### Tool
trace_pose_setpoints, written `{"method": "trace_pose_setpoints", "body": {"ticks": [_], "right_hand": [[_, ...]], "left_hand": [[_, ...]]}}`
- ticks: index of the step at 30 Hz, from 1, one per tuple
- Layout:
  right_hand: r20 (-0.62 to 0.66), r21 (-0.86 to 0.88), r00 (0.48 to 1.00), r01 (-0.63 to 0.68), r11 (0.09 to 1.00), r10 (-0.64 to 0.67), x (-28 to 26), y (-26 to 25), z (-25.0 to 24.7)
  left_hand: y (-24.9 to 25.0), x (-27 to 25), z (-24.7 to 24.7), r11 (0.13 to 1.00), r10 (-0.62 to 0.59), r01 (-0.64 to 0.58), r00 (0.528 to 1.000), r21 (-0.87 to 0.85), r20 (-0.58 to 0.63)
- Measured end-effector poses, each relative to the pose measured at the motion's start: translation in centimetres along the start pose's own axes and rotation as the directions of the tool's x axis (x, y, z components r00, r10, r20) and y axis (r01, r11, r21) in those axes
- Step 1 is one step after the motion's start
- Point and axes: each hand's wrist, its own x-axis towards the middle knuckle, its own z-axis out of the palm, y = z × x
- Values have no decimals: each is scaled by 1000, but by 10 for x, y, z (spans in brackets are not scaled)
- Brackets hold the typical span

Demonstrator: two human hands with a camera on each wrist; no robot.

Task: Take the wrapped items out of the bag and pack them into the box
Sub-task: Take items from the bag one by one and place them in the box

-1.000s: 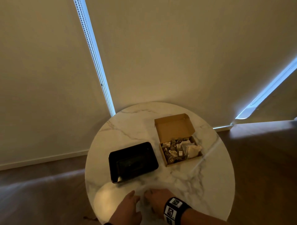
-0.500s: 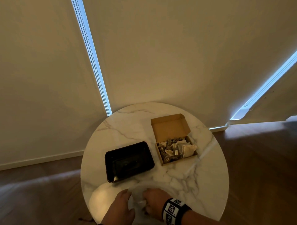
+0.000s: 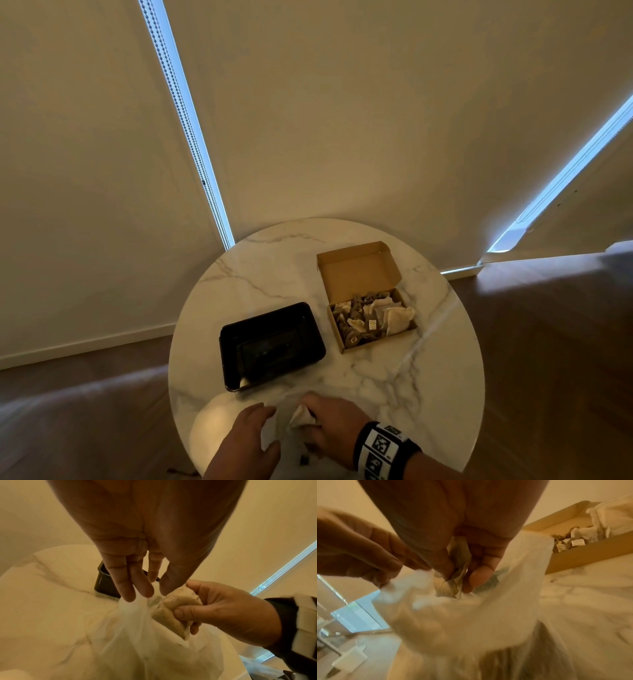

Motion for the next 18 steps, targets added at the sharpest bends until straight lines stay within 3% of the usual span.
{"method": "trace_pose_setpoints", "body": {"ticks": [3, 6, 10, 15, 18], "right_hand": [[-82, 100, 996, 46, 994, -38, -8, -8, -16], [-179, 253, 983, 75, 964, -29, -13, -13, -28], [-252, 470, 967, 152, 869, -33, -15, -16, -36], [-296, 616, 955, 184, 766, 8, -19, -10, -46], [-277, 649, 956, 112, 752, 97, -22, -1, -49]], "left_hand": [[13, 0, -11, 999, 32, -34, 998, -38, -53], [33, 2, -21, 974, 36, -42, 999, -223, -32], [54, 4, -27, 880, 50, -57, 998, -472, -27], [66, 16, -30, 870, 24, -67, 995, -488, -95], [77, 22, -29, 848, -12, -41, 995, -529, -98]]}}
